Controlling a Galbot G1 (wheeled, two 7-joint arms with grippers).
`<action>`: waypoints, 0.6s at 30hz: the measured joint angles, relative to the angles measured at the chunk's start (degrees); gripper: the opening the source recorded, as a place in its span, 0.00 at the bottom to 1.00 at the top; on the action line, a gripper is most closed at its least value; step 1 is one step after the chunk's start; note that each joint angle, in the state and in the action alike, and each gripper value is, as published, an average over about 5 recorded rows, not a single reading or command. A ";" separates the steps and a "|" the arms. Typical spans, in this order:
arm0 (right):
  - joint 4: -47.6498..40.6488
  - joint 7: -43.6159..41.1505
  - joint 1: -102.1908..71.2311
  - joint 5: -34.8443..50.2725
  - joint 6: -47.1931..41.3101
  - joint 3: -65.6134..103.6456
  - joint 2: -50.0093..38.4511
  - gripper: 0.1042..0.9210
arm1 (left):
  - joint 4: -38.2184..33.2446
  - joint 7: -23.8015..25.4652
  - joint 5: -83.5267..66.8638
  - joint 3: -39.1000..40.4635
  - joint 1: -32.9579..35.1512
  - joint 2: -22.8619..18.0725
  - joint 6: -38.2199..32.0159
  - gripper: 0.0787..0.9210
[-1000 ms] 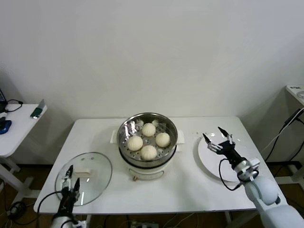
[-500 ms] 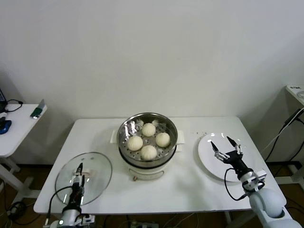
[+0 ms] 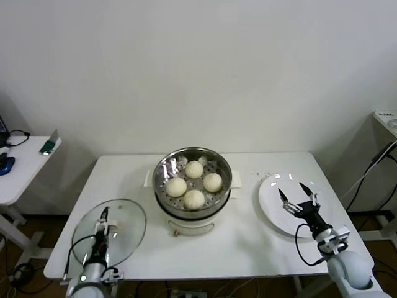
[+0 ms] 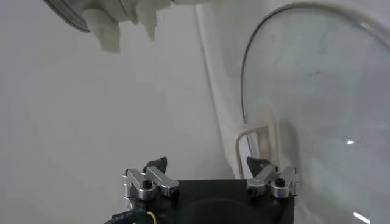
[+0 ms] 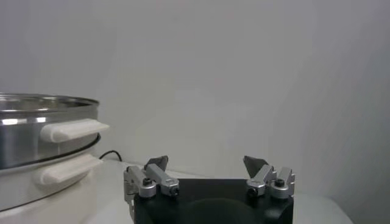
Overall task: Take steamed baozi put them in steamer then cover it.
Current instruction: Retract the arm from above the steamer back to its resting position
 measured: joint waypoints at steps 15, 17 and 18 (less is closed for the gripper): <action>-1.52 -0.57 0.96 -2.05 0.34 -0.70 1.38 0.88 | 4.76 -3.65 -0.71 0.38 -3.81 -0.01 0.11 0.68; -1.75 -0.63 1.17 -2.34 0.40 -0.91 1.59 0.88 | 5.02 -3.82 -0.86 0.51 -4.01 0.00 0.04 0.62; -1.86 -0.64 1.28 -2.47 0.41 -1.02 1.68 0.88 | 5.13 -3.88 -0.92 0.56 -4.08 0.00 -0.02 0.58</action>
